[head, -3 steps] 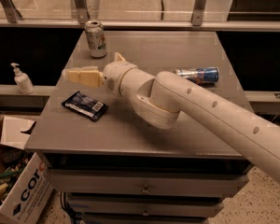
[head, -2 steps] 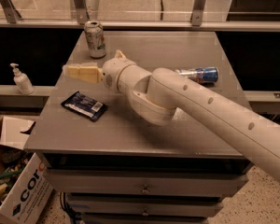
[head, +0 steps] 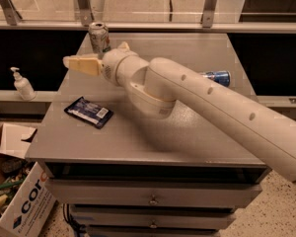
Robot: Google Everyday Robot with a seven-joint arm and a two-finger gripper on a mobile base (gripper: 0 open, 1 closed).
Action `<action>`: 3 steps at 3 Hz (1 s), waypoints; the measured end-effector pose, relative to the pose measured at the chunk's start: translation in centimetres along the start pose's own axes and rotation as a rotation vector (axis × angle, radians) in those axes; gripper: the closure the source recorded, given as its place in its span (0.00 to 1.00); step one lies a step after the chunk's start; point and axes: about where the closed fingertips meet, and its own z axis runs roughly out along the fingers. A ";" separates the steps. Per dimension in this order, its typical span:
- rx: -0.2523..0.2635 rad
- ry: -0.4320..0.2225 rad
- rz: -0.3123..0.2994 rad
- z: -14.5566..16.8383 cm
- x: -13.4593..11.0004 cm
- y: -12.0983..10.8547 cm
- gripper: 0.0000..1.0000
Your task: Move 7up can near redbull can
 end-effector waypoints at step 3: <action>0.057 0.011 -0.072 2.4 -0.1 0.1 0.00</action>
Offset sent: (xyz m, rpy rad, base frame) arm 0.0472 -0.0094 -0.0365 -0.1856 -0.1151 -0.1966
